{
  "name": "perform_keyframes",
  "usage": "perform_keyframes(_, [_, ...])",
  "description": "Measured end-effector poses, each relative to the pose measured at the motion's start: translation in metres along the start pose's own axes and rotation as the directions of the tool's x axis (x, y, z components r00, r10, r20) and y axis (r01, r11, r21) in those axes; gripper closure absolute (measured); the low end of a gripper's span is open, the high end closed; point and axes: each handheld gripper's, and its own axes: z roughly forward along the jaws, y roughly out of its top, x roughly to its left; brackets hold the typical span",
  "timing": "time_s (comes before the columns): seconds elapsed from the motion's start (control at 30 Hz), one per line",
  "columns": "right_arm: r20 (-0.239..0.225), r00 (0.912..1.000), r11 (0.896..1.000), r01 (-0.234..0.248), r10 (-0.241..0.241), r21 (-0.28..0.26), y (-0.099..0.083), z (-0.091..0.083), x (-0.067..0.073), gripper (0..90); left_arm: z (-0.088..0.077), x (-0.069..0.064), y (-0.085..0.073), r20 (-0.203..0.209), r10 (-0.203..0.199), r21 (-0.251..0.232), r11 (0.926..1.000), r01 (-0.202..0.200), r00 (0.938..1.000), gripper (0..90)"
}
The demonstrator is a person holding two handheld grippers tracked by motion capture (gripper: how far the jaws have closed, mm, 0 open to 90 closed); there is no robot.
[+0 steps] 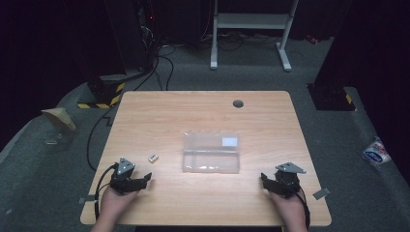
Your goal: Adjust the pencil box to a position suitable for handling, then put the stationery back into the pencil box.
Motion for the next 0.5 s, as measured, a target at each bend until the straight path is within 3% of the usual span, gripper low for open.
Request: perform_keyframes(0.5, [0.002,1.0000,1.000,-0.004,0.004,0.000,-0.0002,-0.0002,0.0003,25.4,-0.0015,-0.0046,0.0049,0.008,-0.004,-0.029,0.9996,0.004,1.0000,23.7])
